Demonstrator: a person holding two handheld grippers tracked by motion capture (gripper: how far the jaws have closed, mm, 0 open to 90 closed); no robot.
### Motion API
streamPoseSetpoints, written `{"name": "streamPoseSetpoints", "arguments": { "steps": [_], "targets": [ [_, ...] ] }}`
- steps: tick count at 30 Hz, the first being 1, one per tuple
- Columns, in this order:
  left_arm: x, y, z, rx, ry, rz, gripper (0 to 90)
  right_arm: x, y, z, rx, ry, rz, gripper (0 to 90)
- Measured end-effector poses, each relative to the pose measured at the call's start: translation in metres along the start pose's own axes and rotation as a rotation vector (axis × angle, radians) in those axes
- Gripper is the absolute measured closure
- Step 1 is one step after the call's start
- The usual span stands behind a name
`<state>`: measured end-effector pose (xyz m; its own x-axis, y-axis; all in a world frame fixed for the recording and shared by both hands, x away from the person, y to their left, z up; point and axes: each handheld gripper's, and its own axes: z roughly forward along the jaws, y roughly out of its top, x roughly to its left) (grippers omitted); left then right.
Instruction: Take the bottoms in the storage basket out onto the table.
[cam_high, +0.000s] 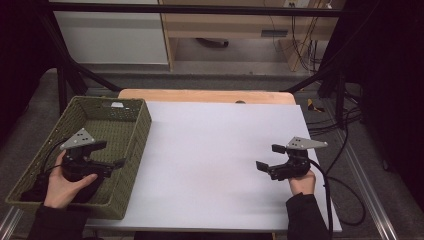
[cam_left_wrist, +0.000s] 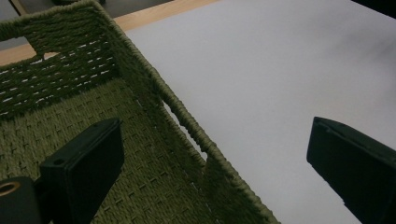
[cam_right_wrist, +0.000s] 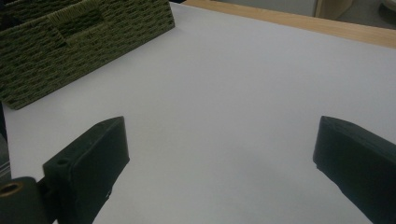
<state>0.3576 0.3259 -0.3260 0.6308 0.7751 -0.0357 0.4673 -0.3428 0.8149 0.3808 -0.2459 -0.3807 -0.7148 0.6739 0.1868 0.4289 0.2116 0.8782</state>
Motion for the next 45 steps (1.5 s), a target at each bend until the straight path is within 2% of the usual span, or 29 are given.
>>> {"name": "streamPoseSetpoints", "arguments": {
  "steps": [18,33,34,45],
  "targets": [
    [0.014,-0.006,-0.017,0.035,0.024,-0.006,4.1,0.000,0.000,0.000,0.004,-0.003,0.001,3.8],
    [0.024,-0.017,-0.033,0.075,0.077,-0.032,3.8,0.001,0.000,0.001,0.006,-0.001,0.003,3.9],
    [0.026,-0.019,-0.033,0.077,0.087,-0.043,3.8,0.000,0.000,0.001,0.007,-0.001,0.003,3.9],
    [0.032,-0.027,-0.038,0.098,0.106,-0.062,3.8,0.001,0.000,0.000,0.007,-0.001,0.001,3.9]
  ]
}}
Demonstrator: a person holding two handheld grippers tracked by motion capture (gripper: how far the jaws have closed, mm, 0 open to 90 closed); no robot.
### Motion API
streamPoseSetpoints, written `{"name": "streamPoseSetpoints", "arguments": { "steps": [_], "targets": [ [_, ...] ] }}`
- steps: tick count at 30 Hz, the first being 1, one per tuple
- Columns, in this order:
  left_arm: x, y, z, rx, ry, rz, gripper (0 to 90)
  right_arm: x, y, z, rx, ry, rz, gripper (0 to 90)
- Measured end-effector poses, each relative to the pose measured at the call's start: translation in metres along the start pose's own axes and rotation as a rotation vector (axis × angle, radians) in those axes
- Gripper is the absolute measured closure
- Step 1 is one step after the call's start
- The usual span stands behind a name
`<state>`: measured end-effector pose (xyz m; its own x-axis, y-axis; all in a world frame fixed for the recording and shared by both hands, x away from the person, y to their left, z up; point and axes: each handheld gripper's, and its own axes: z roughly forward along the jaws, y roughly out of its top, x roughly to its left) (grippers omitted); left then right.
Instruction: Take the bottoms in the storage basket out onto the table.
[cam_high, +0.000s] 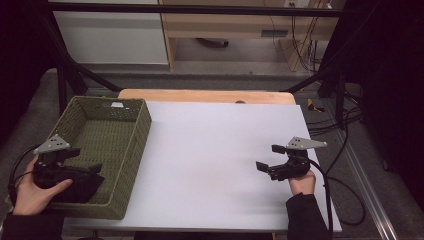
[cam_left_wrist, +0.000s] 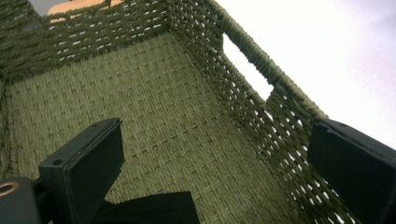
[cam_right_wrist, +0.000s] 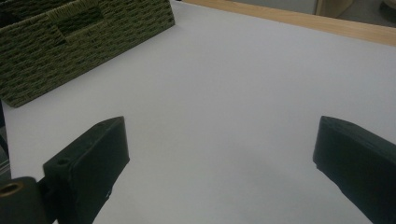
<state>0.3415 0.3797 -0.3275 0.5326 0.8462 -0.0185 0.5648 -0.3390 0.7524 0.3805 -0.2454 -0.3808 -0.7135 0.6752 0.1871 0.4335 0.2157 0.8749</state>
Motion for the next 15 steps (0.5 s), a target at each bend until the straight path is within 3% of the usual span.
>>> {"name": "streamPoseSetpoints", "arguments": {
  "steps": [15],
  "targets": [
    [0.011,-0.014,-0.006,0.038,0.045,-0.027,3.8,0.000,0.000,0.000,0.001,-0.001,-0.001,3.9]
  ]
}}
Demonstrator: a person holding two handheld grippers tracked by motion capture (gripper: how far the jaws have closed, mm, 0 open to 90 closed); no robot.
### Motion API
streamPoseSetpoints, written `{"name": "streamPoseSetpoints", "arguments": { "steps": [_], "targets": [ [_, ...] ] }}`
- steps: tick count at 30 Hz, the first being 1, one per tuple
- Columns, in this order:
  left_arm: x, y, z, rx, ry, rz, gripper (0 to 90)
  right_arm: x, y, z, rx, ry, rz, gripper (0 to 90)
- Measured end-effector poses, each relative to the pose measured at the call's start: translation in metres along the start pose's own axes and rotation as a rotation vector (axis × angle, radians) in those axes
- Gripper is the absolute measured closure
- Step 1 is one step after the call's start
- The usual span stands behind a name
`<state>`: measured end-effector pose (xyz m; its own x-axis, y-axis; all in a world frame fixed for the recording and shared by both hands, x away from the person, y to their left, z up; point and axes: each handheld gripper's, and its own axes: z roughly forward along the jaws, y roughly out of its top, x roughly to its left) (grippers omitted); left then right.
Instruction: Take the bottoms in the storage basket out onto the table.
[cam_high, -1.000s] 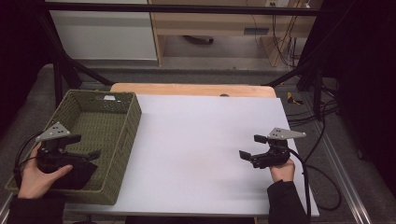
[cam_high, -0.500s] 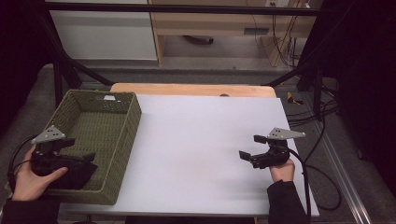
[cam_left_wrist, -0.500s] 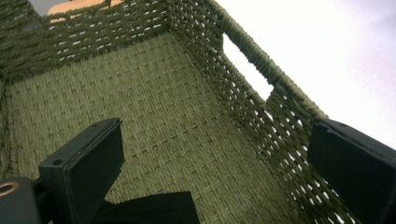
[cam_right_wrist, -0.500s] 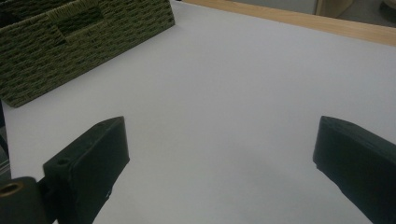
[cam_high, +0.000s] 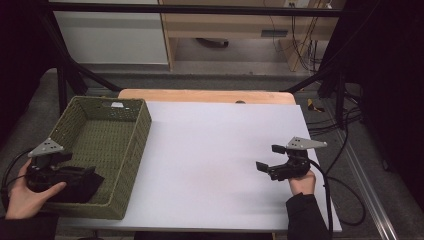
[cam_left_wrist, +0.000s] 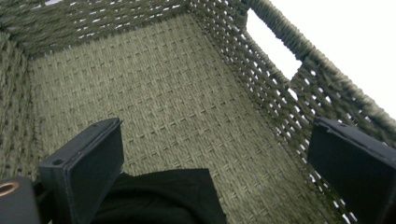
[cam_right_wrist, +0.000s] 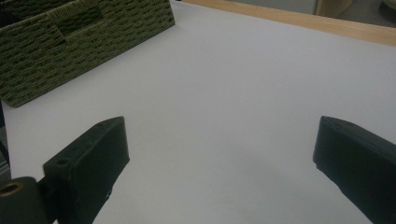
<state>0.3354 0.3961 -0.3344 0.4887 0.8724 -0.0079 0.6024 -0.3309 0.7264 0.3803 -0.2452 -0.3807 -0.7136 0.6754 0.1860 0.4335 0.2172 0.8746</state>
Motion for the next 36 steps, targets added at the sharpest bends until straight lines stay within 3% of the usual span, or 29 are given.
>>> {"name": "streamPoseSetpoints", "arguments": {
  "steps": [6,13,20,23,28,29,30,34,36],
  "targets": [
    [0.004,-0.008,-0.002,0.026,0.025,-0.003,3.8,0.000,0.000,-0.001,-0.002,-0.002,-0.003,3.9],
    [0.005,-0.012,-0.006,0.025,0.020,-0.003,3.8,0.000,-0.001,0.002,0.014,0.000,-0.007,4.1],
    [0.014,-0.024,-0.007,0.039,0.034,-0.021,3.8,0.000,-0.001,0.002,0.017,-0.002,-0.004,4.1],
    [0.017,-0.028,-0.008,0.051,0.058,-0.026,3.8,-0.001,-0.001,0.002,0.017,-0.005,-0.004,4.1],
    [0.021,-0.032,-0.010,0.049,0.057,-0.048,3.8,0.000,-0.001,0.001,0.010,-0.006,-0.003,4.1],
    [0.021,-0.032,-0.011,0.056,0.069,-0.042,4.0,-0.001,0.000,0.000,0.009,-0.006,-0.003,4.1],
    [0.022,-0.033,-0.011,0.082,0.111,-0.022,4.3,-0.001,-0.001,0.000,0.010,-0.009,-0.003,4.1],
    [0.025,-0.035,-0.012,0.073,0.096,-0.049,4.3,-0.001,-0.001,0.001,0.012,-0.004,-0.005,4.1],
    [0.025,-0.036,-0.014,0.086,0.113,-0.036,4.3,-0.001,-0.001,0.001,0.012,-0.006,-0.004,4.1]
  ]
}}
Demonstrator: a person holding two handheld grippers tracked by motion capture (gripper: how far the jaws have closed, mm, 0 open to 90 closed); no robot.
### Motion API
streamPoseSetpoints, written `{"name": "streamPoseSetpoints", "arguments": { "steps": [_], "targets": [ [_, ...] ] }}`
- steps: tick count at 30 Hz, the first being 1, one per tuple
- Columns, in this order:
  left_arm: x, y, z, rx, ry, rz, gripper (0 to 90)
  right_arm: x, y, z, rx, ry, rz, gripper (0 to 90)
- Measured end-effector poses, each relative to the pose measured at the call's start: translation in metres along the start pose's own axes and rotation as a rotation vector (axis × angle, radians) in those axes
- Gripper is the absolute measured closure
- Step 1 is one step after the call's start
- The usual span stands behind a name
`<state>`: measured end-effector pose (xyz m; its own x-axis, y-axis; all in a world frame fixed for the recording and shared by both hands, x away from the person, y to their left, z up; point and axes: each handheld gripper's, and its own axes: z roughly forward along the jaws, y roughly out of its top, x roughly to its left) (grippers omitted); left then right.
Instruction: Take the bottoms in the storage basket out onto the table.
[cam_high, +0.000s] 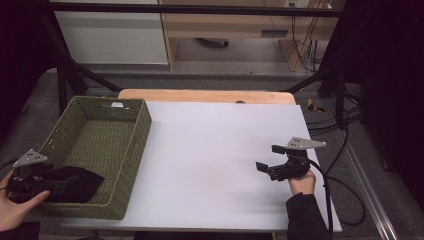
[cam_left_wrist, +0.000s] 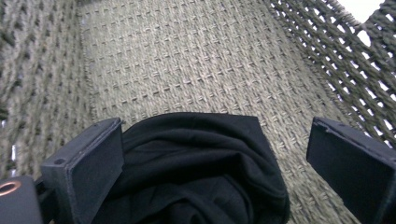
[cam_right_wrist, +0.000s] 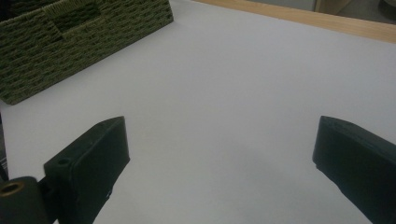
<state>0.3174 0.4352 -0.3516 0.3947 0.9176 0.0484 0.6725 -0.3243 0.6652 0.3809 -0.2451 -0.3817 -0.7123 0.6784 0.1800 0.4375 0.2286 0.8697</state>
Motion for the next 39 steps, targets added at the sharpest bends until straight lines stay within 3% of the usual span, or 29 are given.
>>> {"name": "streamPoseSetpoints", "arguments": {
  "steps": [3,9,16,22,25,30,33,35,39],
  "targets": [
    [0.002,-0.003,0.001,0.022,0.026,-0.013,4.4,0.000,0.000,-0.001,-0.004,-0.002,0.003,4.1],
    [0.008,-0.011,0.002,0.008,-0.002,-0.065,5.9,0.000,0.000,-0.001,-0.008,-0.001,0.005,4.1],
    [0.008,-0.010,0.003,0.009,0.005,-0.060,5.9,0.000,0.000,-0.002,-0.008,-0.005,0.003,4.1],
    [0.009,-0.010,0.002,0.009,0.051,-0.053,14.5,0.000,0.000,-0.002,-0.008,-0.004,0.002,4.1],
    [0.008,-0.009,0.003,0.049,0.083,-0.030,16.8,0.000,0.000,-0.002,-0.006,-0.003,0.005,4.1],
    [0.009,-0.010,0.003,0.050,0.068,-0.051,21.1,0.000,0.001,-0.003,-0.009,-0.005,0.003,4.1],
    [0.010,-0.011,0.004,0.065,0.095,-0.055,22.7,0.000,0.001,-0.003,-0.011,-0.005,0.003,4.0],
    [0.010,-0.012,0.005,0.080,0.102,-0.080,22.6,0.000,0.001,-0.003,-0.011,-0.004,0.002,4.1],
    [0.009,-0.012,0.007,0.095,0.119,-0.059,25.8,0.000,0.001,-0.004,-0.014,-0.006,0.004,4.0]
  ]
}}
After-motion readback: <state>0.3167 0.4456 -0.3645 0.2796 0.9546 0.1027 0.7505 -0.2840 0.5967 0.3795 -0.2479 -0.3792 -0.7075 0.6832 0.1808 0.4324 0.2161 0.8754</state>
